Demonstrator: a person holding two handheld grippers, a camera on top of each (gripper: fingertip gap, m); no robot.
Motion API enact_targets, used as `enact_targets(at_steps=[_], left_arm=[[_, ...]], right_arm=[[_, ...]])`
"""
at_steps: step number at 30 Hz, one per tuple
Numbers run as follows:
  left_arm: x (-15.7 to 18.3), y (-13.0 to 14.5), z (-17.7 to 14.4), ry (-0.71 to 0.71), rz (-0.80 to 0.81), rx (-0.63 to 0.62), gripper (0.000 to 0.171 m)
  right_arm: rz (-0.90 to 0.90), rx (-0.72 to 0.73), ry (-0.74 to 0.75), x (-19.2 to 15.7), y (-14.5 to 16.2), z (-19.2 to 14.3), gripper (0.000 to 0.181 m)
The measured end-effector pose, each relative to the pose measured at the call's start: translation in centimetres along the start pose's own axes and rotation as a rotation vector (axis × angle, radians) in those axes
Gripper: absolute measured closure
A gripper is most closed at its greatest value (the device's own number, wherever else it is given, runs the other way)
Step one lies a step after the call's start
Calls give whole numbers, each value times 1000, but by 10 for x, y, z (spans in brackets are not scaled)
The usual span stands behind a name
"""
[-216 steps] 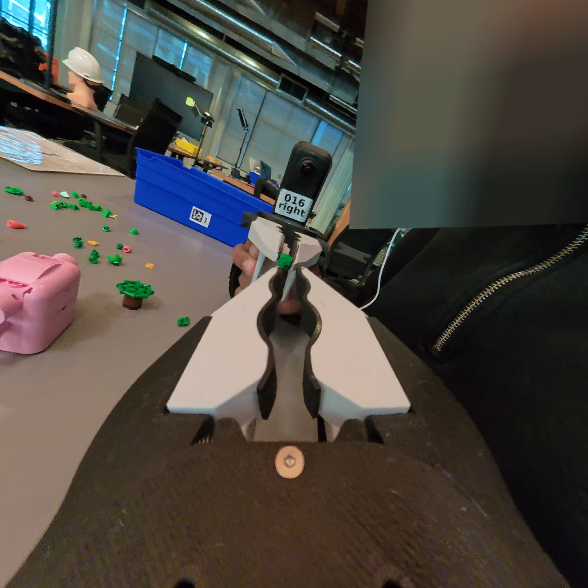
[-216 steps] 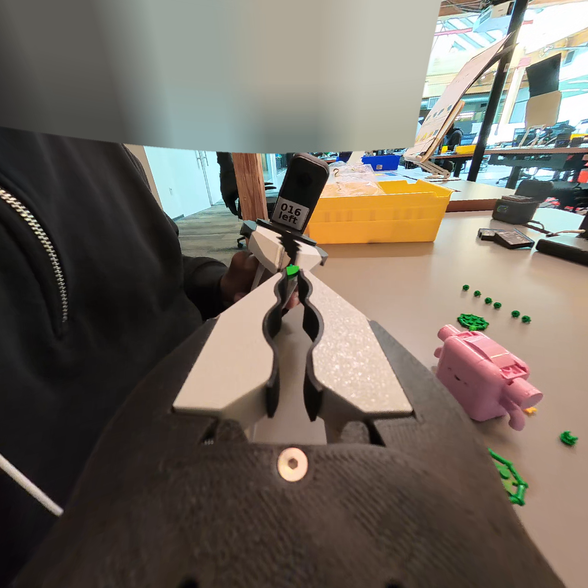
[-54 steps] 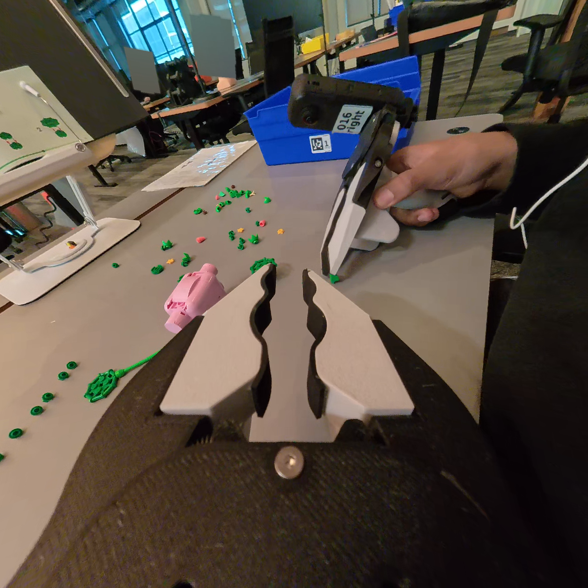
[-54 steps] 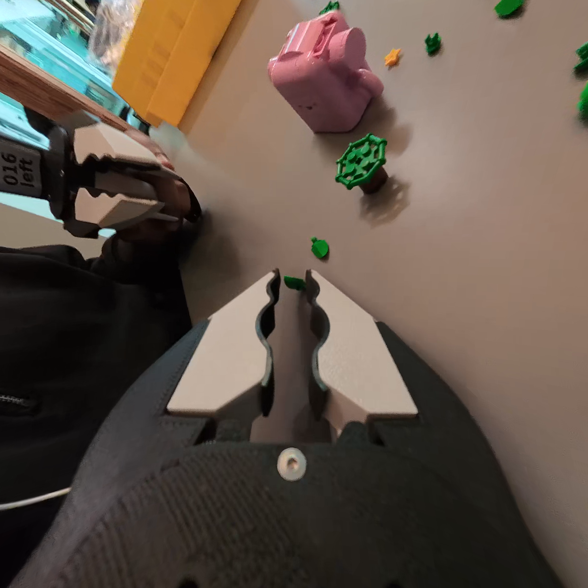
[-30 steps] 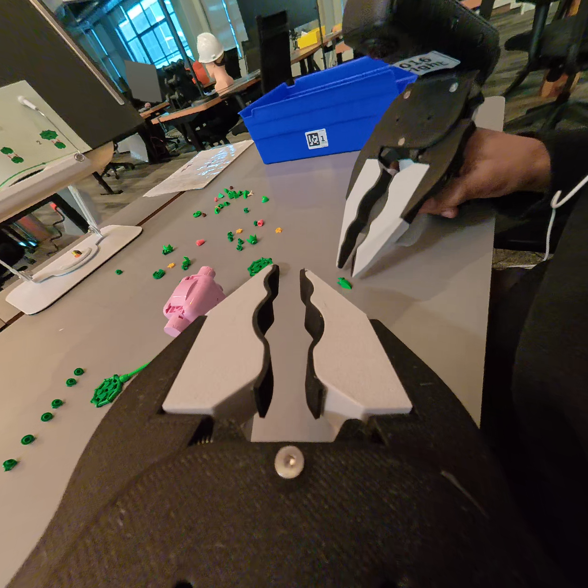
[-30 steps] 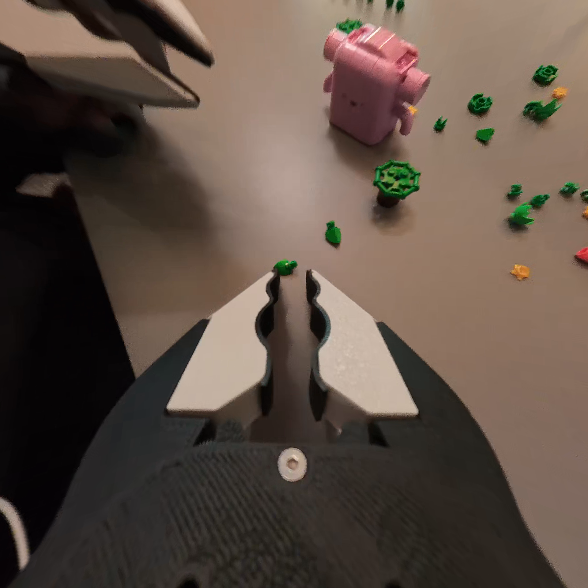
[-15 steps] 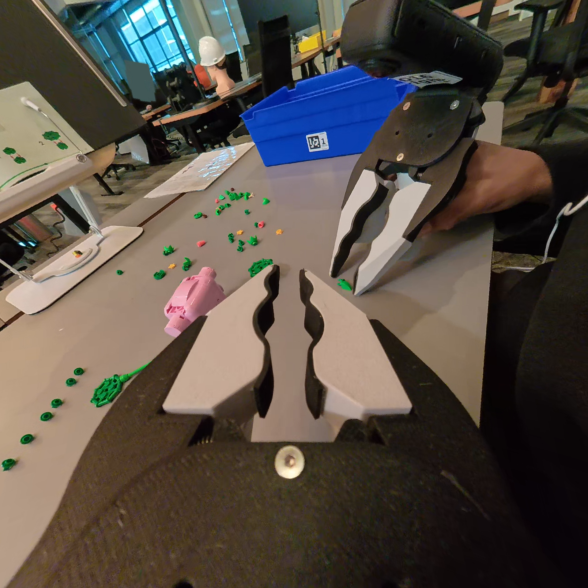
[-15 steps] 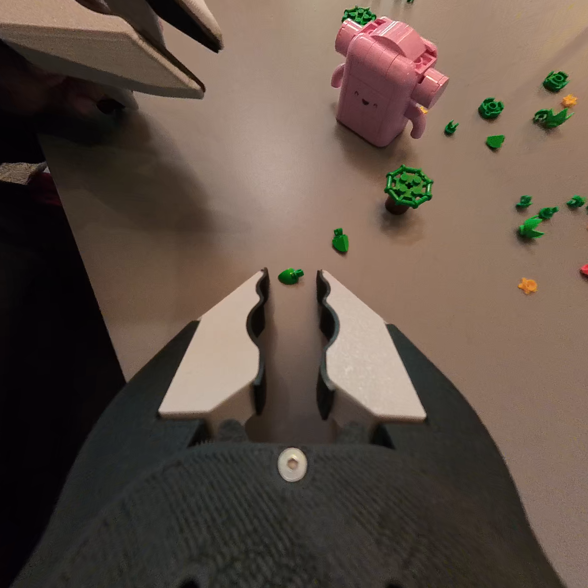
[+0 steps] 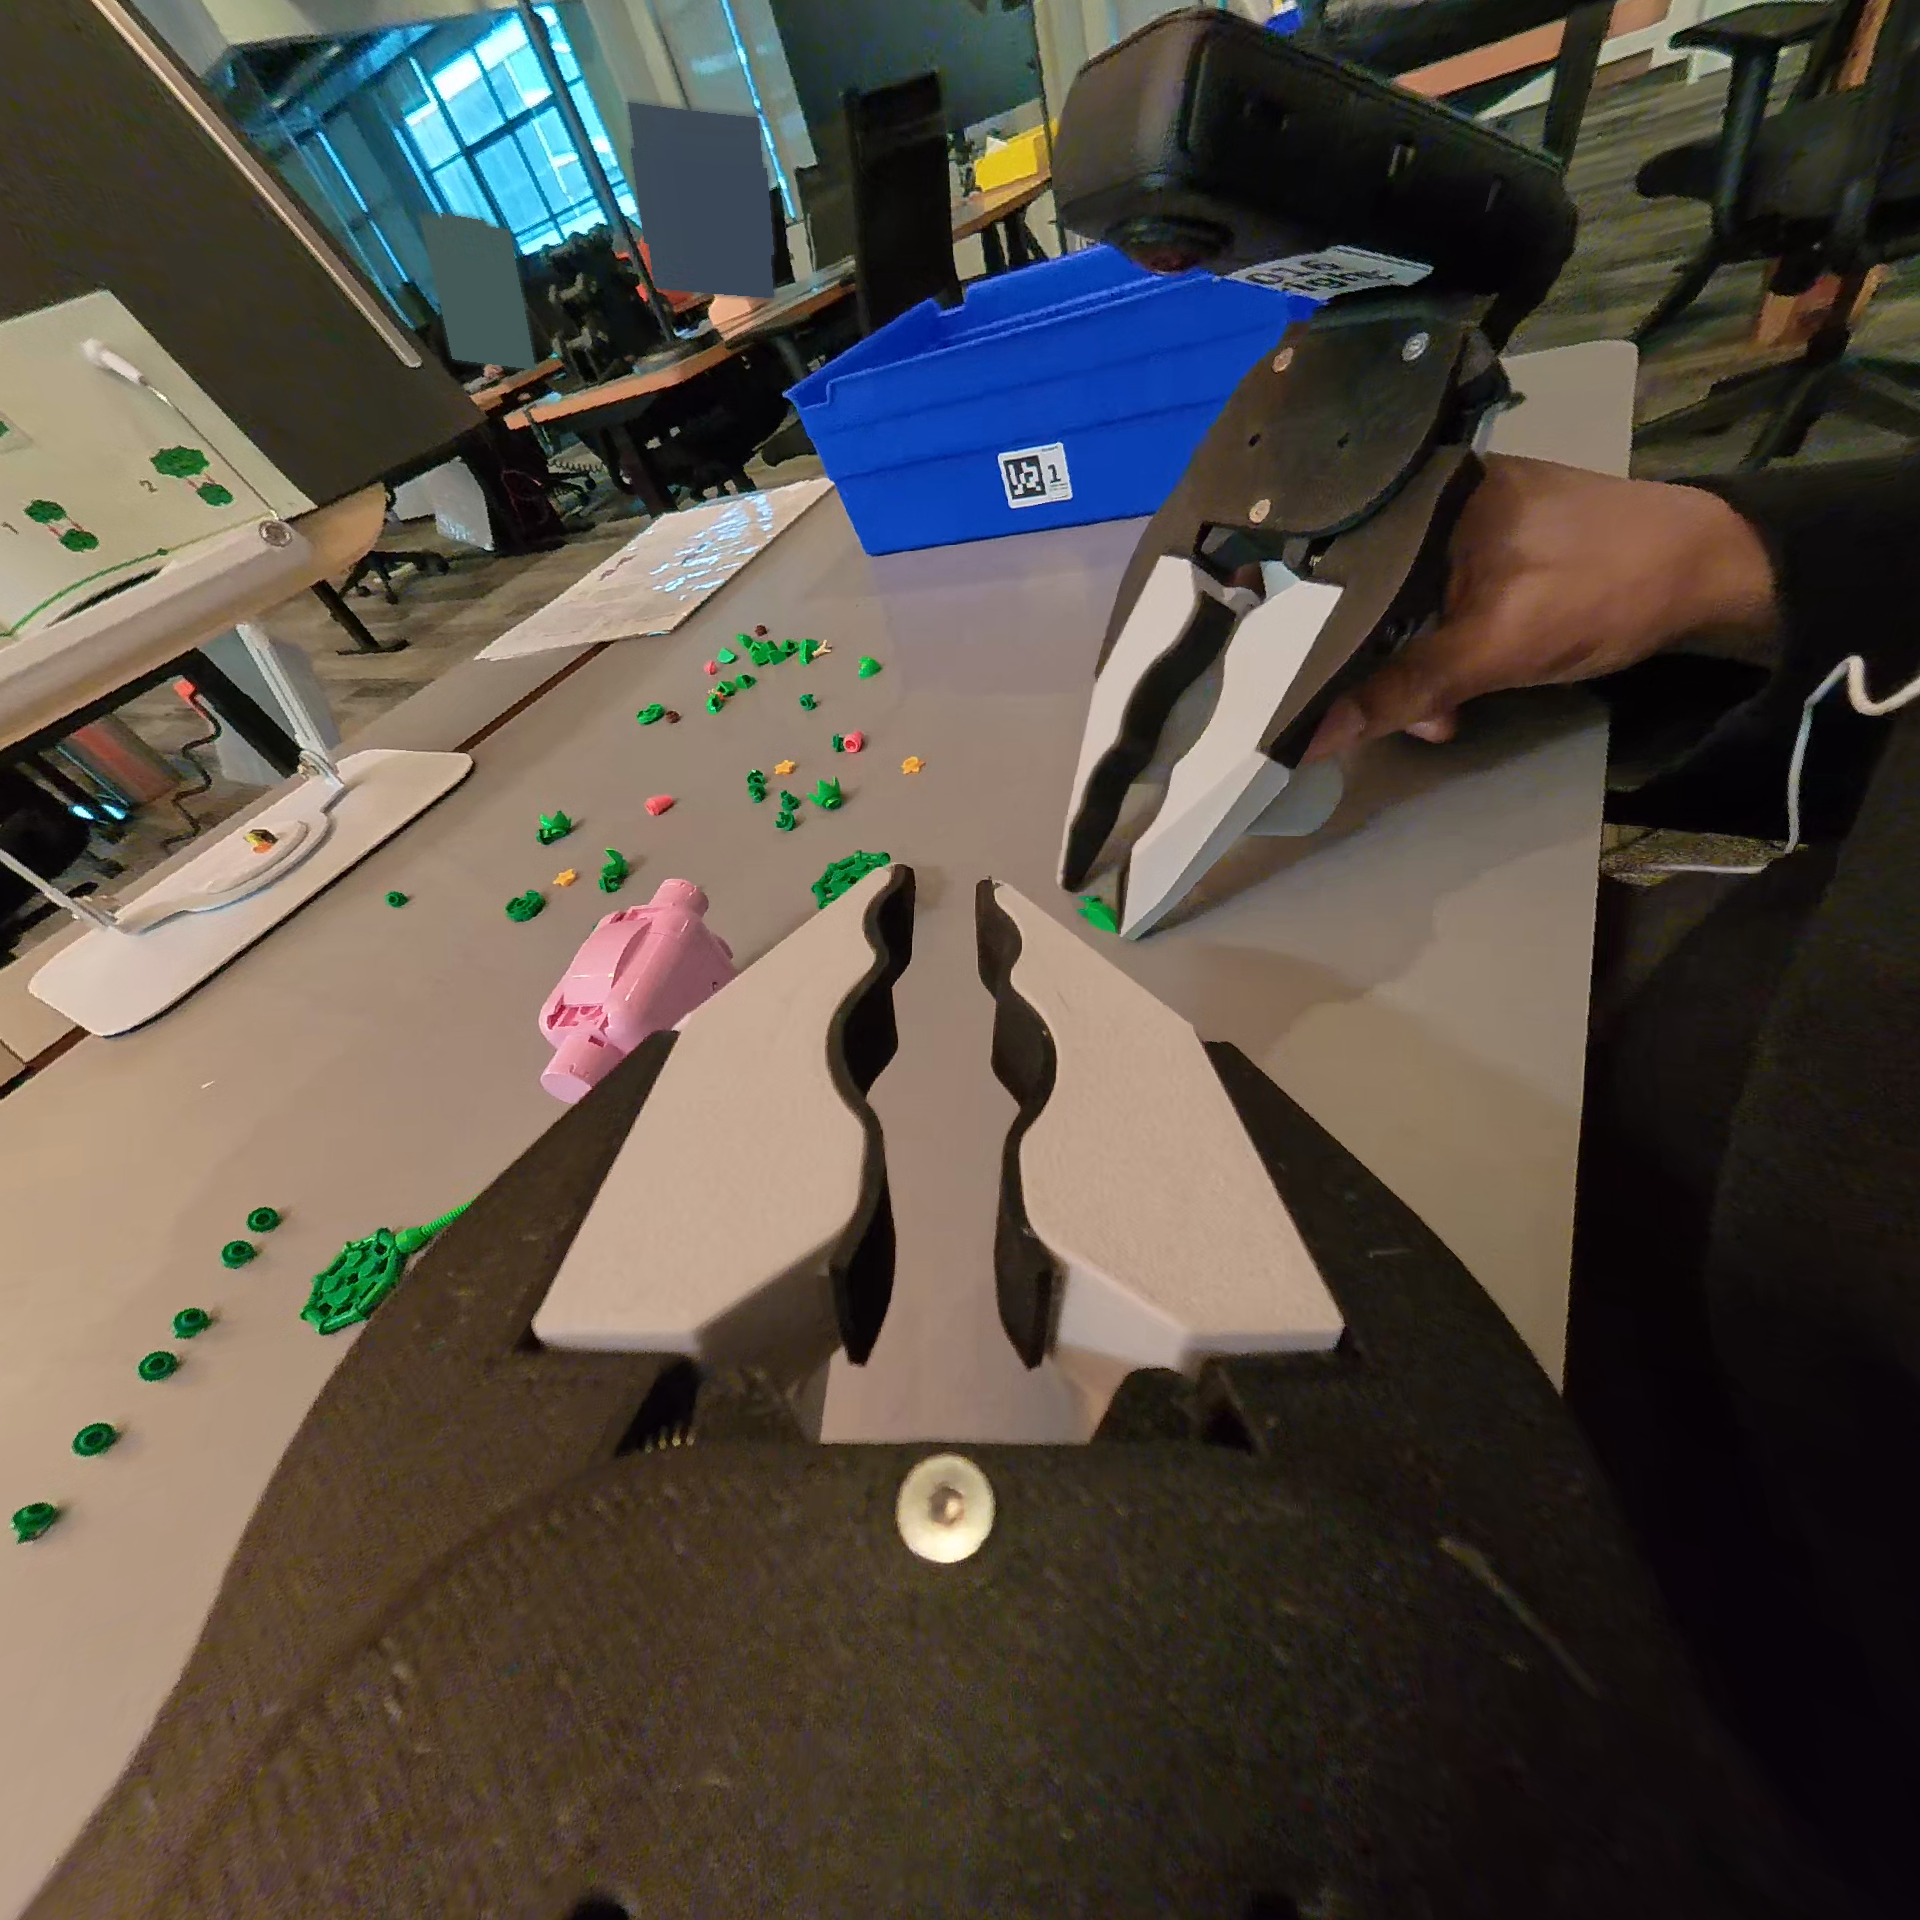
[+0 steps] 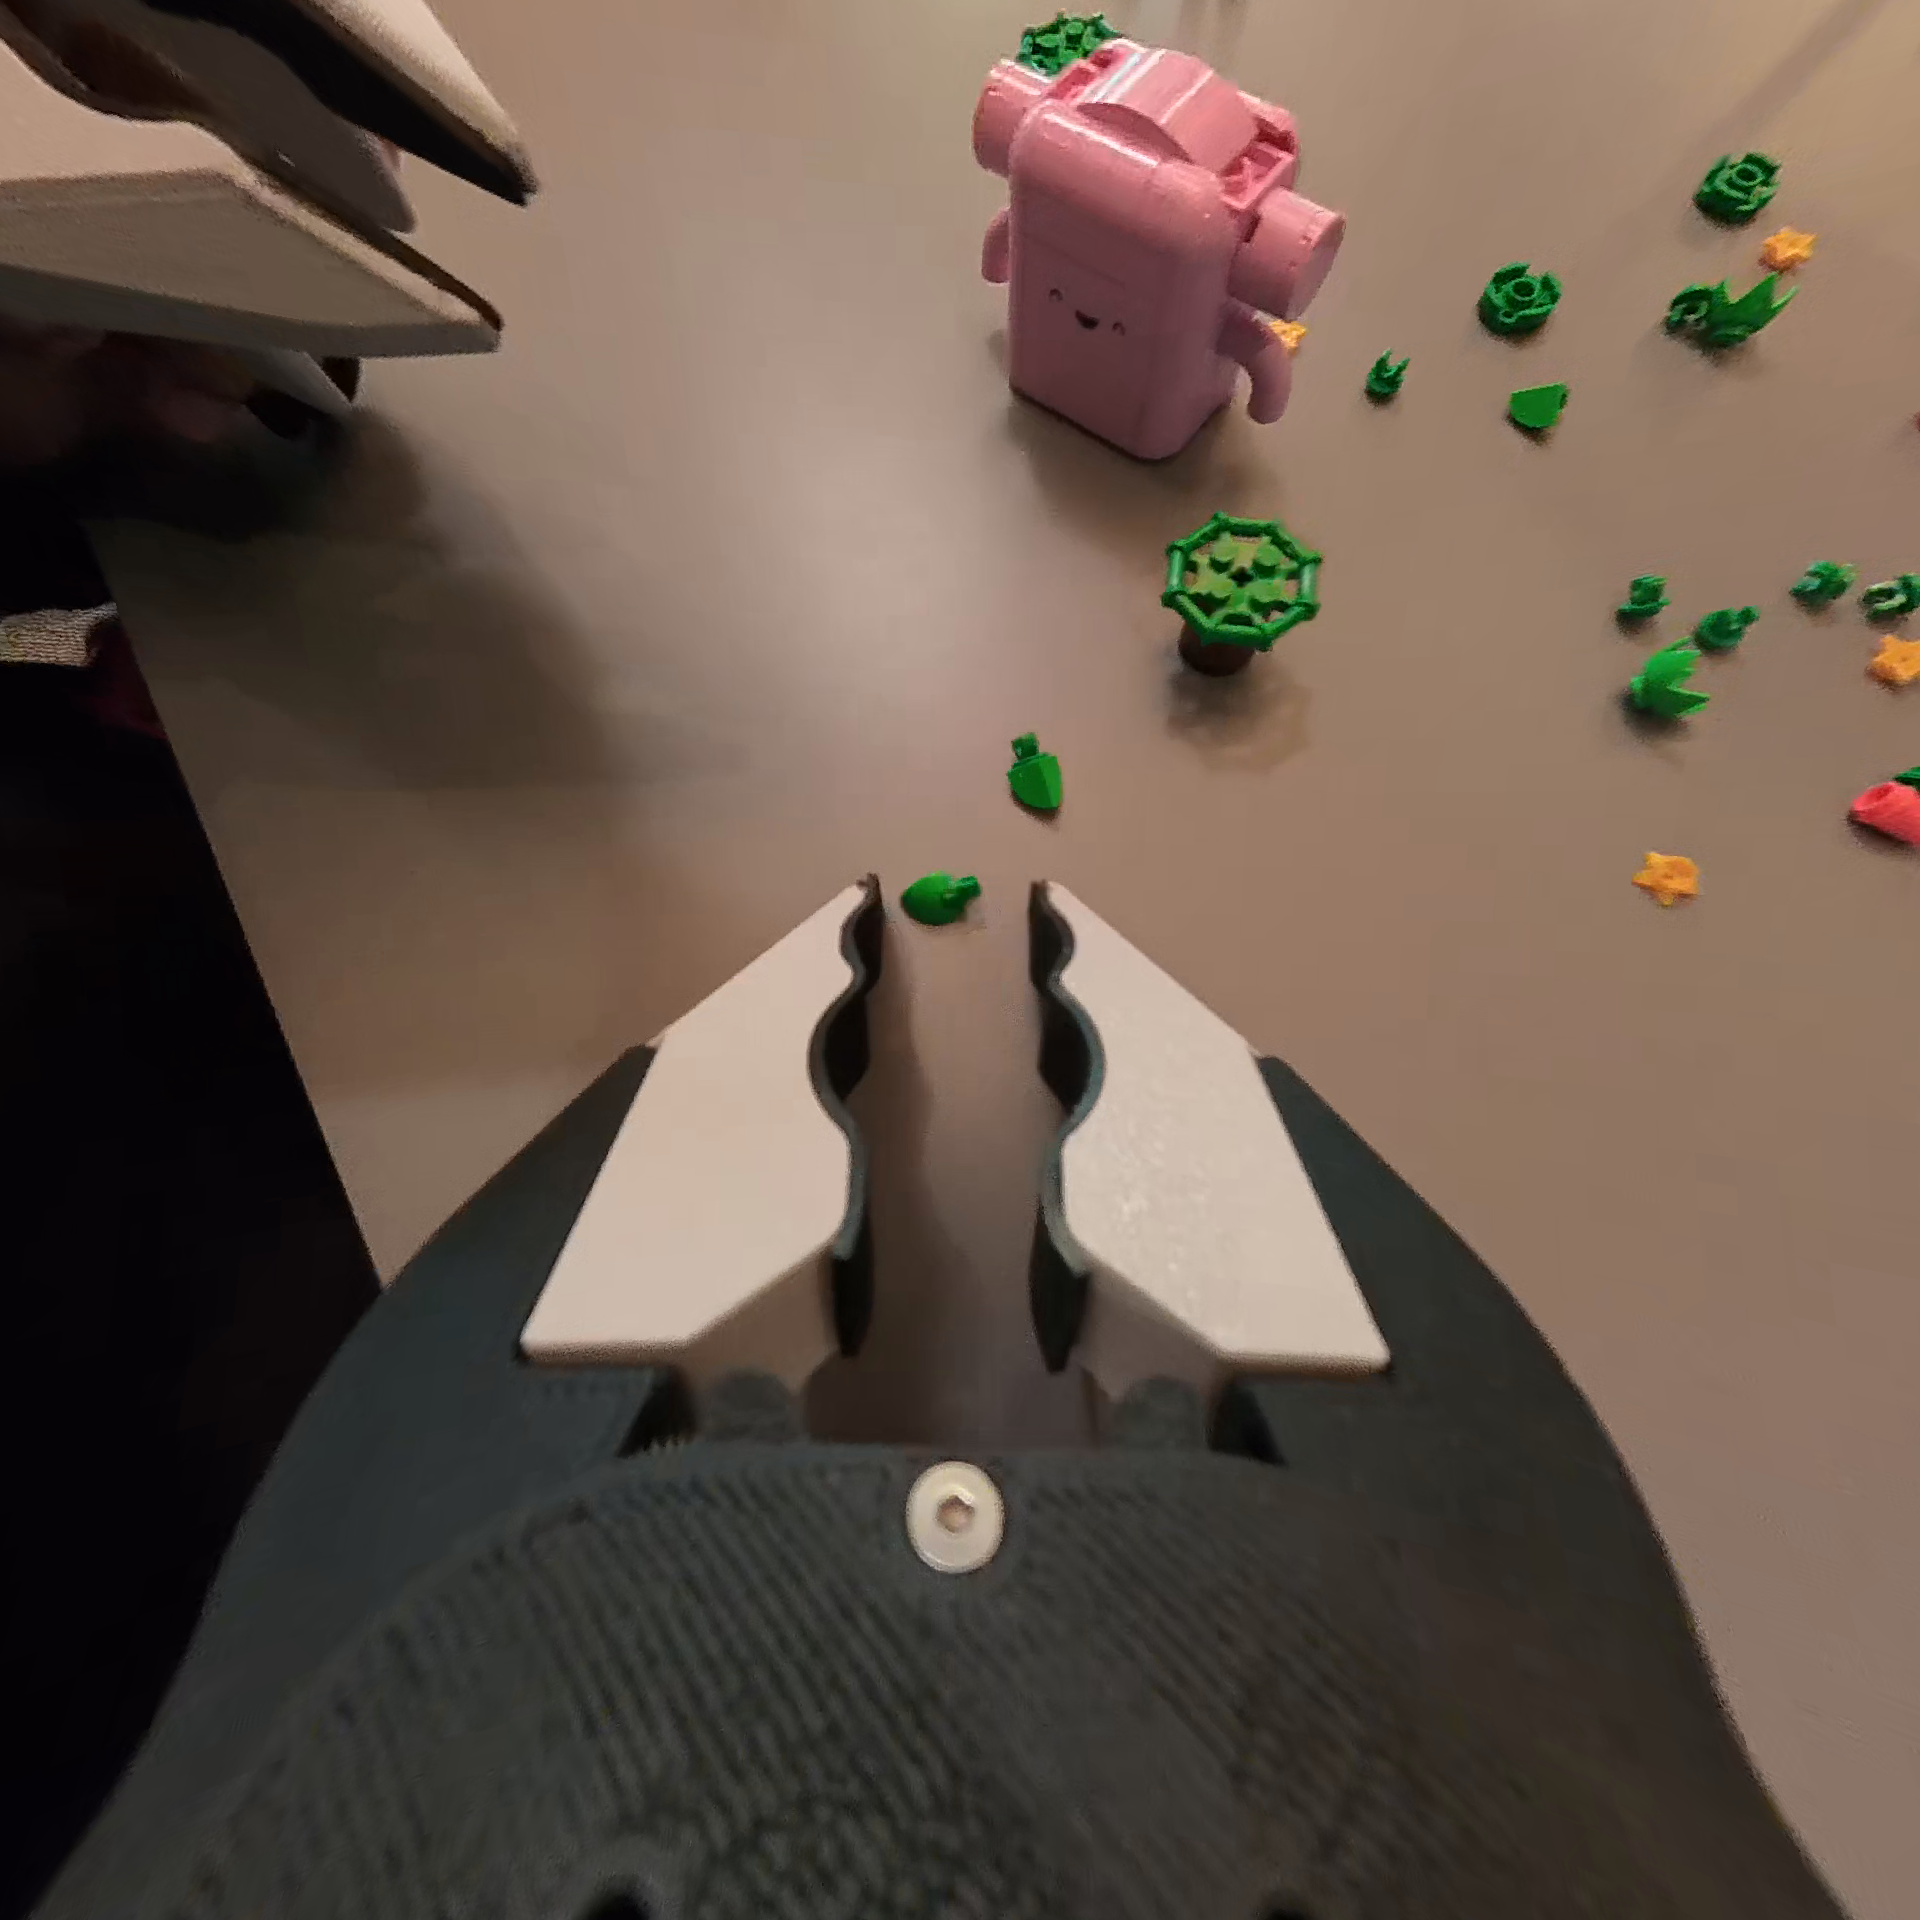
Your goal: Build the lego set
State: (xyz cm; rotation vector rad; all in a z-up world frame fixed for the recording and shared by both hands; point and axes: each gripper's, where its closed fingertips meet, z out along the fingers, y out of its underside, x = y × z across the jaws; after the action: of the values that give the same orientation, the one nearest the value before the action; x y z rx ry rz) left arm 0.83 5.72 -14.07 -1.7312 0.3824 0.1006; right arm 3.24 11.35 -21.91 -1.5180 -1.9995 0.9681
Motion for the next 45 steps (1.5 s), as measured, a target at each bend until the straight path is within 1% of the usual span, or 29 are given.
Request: enact_targets(at_steps=[3, 4, 6, 7, 9, 11, 13, 14, 15, 16, 17, 18, 19, 20, 21, 22, 24, 26, 27, 30, 33, 37, 41, 45], left_arm=[[-1, -1, 0, -6, -3, 5, 164], [-2, -4, 0, -1, -48, 20, 165], [-1, -16, 3, 95, -228, 41, 157], [-3, -23, 5, 150, -305, 39, 150], [-21, -37, 10, 194, -372, 44, 142], [-51, -47, 19, 156, -329, 46, 141], [-88, -46, 33, 69, -215, 4, 141], [-106, -42, 41, 23, -172, -25, 142], [-122, -37, 47, -7, -151, -43, 144], [-135, -33, 52, -26, -149, -51, 146], [-146, -28, 54, -45, -162, -47, 150], [-156, -24, 53, -66, -186, -30, 154], [-163, -19, 49, -81, -215, 1, 160], [-168, -14, 42, -93, -248, 37, 168], [-170, -7, 35, -91, -268, 62, 171], [-175, 2, 29, -97, -272, 55, 171], [-193, 18, 19, -159, -282, 6, 171], [-207, 21, 10, -192, -308, 15, 171], [-211, 22, 7, -196, -332, 29, 171], [-210, 21, 7, -153, -411, 59, 171], [-201, 19, 12, -112, -421, 60, 171], [-188, 20, 21, -52, -440, 49, 171], [-179, 28, 30, 1, -474, 25, 171], [-173, 25, 32, 39, -492, 38, 171]], right_arm=[[13, 34, -19, 15, -4, -8, 147], [26, 51, -29, 20, -8, -14, 144], [27, 99, -36, 34, -25, -30, 142], [10, 127, -17, 43, -37, -39, 141], [-64, 175, 65, 68, -65, -58, 139], [-170, 250, 198, 99, -100, -76, 138], [-254, 381, 356, 134, -136, -91, 136], [-281, 463, 399, 148, -152, -95, 139], [-295, 522, 392, 158, -162, -93, 145], [-279, 527, 348, 167, -163, -82, 151], [-225, 480, 280, 173, -154, -67, 155], [-160, 415, 200, 174, -138, -50, 152], [-122, 361, 134, 173, -121, -37, 154], [-103, 334, 109, 173, -105, -28, 160], [-85, 325, 103, 175, -92, -22, 165], [-55, 325, 82, 175, -86, -18, 168], [27, 338, -18, 169, -86, -12, 167], [79, 321, -84, 165, -82, -6, 165], [87, 305, -82, 166, -79, -3, 165], [61, 266, -41, 172, -73, 2, 167], [36, 229, -17, 175, -67, 3, 169], [28, 169, -52, 171, -60, 11, 173], [-77, 109, -69, 168, -59, 24, 173], [-161, 52, -102, 167, -54, 32, 172]])
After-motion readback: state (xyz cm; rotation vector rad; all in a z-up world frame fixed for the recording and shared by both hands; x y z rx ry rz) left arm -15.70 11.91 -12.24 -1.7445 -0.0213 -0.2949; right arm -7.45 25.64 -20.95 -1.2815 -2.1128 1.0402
